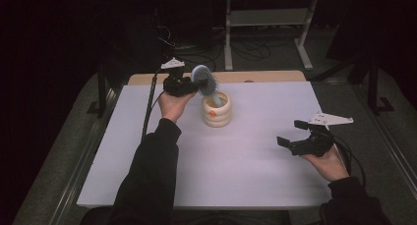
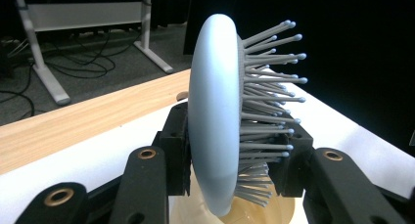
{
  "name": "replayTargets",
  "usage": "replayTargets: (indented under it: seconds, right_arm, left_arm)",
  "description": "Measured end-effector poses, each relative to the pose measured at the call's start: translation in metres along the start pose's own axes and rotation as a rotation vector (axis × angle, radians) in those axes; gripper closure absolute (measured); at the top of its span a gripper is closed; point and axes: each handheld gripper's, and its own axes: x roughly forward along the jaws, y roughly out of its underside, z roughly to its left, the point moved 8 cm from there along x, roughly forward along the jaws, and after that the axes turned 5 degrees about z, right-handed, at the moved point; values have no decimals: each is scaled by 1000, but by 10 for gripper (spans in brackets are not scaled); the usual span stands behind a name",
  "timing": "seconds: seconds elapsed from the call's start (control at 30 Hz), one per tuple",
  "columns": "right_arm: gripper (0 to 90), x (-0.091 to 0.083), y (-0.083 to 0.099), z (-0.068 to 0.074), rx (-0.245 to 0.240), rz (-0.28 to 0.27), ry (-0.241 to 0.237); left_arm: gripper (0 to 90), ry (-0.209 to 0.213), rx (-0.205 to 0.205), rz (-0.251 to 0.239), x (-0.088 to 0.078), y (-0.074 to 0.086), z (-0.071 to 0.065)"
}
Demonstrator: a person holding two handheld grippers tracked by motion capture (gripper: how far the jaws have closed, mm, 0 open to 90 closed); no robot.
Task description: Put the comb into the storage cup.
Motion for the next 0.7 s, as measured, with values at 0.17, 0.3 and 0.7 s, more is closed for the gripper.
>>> replayTargets:
  seconds: [0.17, 0.3, 0.7]
  right_arm:
    - [0, 0, 0, 0, -3, 0, 0]
    - [0, 1, 0, 0, -4, 1, 0]
    - [0, 1, 1, 1, -20, 7, 11]
  left_arm:
    - [574, 0, -1, -7, 6, 1, -2]
    - [554, -1, -10, -23, 7, 2, -2]
    - [214, -105, -28, -62, 2, 8, 8]
